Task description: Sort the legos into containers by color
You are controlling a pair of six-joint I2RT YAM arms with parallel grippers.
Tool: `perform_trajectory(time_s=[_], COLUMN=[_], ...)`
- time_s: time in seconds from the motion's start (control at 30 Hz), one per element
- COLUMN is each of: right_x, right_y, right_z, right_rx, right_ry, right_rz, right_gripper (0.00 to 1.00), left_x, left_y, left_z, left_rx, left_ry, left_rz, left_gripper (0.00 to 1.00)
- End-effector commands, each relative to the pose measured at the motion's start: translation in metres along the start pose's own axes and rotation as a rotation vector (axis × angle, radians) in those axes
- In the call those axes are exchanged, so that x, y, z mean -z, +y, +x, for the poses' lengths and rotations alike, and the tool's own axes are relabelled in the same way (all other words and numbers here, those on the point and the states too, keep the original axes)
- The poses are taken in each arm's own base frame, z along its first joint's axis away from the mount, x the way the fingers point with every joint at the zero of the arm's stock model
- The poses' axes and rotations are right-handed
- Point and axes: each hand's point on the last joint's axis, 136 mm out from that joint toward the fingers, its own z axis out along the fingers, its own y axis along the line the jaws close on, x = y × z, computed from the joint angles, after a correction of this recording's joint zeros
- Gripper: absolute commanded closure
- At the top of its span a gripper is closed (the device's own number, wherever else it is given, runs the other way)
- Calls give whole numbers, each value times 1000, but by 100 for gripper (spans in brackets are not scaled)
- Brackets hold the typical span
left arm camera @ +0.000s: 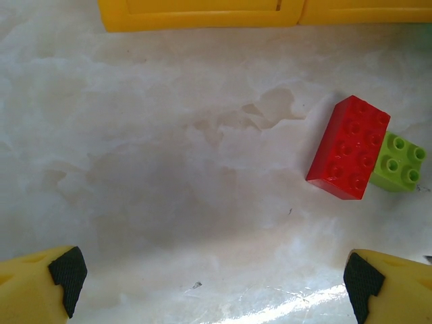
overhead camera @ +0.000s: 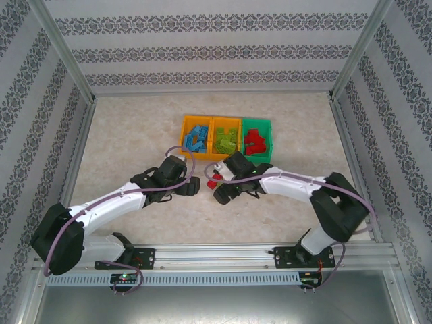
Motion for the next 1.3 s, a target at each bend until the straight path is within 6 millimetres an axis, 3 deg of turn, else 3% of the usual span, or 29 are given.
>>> perform_trajectory(time_s=[0.0,0.37,0.5,0.7,0.77,1.03,1.27], right_x=[-10,-27,-27,-10,0,52,70], right_y=[-8,-18,-18,-17,-18,-32,-74], right_z=[-9,-9,-7,-11,-17,-63,-116], right_rx=[19,45,50,50,36,-92,-262], right_ry=[21,92,104,60,27,-192,-273], right_rz=[49,94,92,99,90,-26,-8], right_gripper=[20,35,48,70,72,73,75], left_x=[6,6,4,3,2,-1,-8], left_y=[-2,3,2,5,5,3,-10], left_z=[-8,-5,-5,-4,-3,-4,-8], left_rx=[11,22,19,15,14,7,11], left_ry=[-33,-40,-32,-28,-26,-13,6], left_rz=[0,-17,-21,-37,-40,-37,7], left_gripper=[0,0,0,0,0,0,0])
